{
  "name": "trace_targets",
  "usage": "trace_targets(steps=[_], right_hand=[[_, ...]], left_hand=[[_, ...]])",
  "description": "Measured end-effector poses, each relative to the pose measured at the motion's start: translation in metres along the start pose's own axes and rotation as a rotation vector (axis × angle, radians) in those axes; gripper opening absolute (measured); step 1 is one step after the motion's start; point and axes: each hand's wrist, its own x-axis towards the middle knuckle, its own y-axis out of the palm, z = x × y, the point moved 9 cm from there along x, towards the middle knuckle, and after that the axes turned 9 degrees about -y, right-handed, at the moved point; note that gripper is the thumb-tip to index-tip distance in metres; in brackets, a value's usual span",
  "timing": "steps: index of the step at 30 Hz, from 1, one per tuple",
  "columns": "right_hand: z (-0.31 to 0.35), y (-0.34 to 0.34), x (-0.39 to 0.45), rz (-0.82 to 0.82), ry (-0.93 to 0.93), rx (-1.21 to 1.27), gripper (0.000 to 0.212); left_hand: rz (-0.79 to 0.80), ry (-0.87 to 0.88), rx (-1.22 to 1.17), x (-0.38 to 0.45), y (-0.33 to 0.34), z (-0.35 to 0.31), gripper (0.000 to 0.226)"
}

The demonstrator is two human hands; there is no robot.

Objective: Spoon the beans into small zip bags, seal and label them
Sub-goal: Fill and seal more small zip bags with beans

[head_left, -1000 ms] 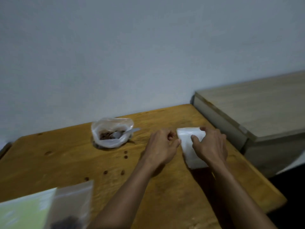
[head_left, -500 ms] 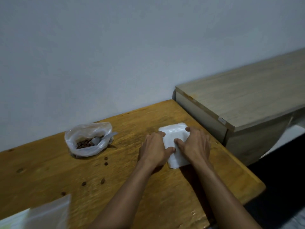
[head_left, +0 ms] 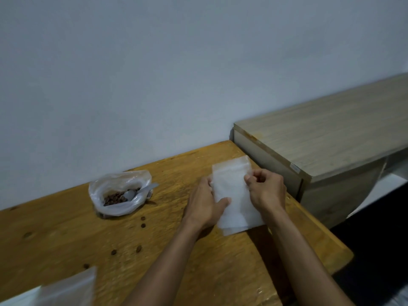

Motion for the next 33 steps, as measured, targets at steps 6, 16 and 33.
trace_targets(steps=[6,16,33], right_hand=[[0.006,-0.008,0.001,-0.024,0.007,-0.034,0.009],[0.055,0.061,-0.036,0.429,0.092,0.456,0.002],[0.154,0.236,-0.184,1.03,-0.055,0.637,0.006]], left_hand=[[0.04,-0.047,-0.108,-0.007,-0.001,-0.002,0.076],[0.02,-0.04,-0.714,-0.023,-0.1,0.007,0.014],[-0.494,-0.116,-0.288,-0.089,-0.273,0.13,0.052]])
